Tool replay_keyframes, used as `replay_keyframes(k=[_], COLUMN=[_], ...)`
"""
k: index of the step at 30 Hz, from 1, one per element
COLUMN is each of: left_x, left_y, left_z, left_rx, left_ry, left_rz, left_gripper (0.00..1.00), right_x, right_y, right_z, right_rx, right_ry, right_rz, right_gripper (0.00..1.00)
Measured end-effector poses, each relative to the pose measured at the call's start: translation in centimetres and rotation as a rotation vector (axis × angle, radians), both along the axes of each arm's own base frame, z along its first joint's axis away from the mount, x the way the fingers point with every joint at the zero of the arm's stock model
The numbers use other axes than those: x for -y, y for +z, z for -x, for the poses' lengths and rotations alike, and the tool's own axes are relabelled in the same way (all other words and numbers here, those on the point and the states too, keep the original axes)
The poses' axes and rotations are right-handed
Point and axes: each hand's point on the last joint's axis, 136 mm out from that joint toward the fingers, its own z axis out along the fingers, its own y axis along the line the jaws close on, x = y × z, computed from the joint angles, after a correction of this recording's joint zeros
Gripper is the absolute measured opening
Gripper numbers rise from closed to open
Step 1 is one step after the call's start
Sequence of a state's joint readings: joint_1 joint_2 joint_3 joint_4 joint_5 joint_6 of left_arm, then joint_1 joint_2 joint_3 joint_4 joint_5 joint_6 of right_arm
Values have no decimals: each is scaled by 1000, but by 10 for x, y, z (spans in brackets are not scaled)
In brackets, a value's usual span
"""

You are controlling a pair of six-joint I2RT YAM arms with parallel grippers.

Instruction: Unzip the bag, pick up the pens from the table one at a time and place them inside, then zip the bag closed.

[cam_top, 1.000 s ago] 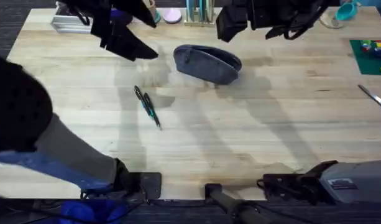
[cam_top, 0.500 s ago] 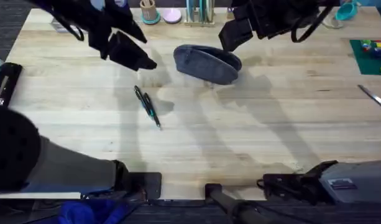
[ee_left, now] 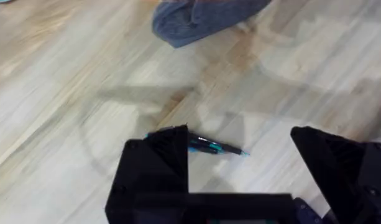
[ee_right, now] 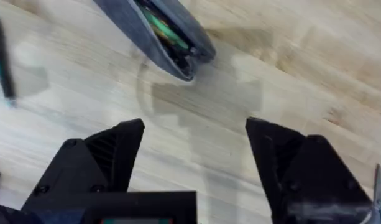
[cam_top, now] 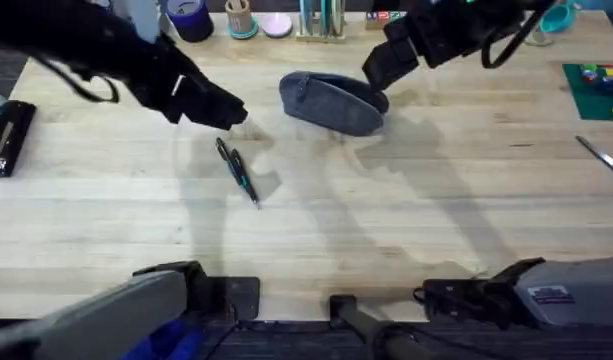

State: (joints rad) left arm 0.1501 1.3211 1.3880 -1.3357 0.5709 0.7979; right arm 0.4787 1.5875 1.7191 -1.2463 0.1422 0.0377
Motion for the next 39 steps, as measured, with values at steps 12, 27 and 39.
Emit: replay_keyframes(k=[12,27,39], left_x=[-4,-4,-4], left_y=[22,22,22], left_z=[15,15,15], left_rx=[46,39,39], left_ry=[104,115,115], left_rz=[-14,-10,-10], left_gripper=[995,995,995], right_x=[12,12,2], right_y=[-3,-3,-4], right_z=[5,5,10], right_rx=[-32,-28,-57], right_ry=[61,106,287], right_rz=[51,67,-2], right_gripper=[996,29,29])
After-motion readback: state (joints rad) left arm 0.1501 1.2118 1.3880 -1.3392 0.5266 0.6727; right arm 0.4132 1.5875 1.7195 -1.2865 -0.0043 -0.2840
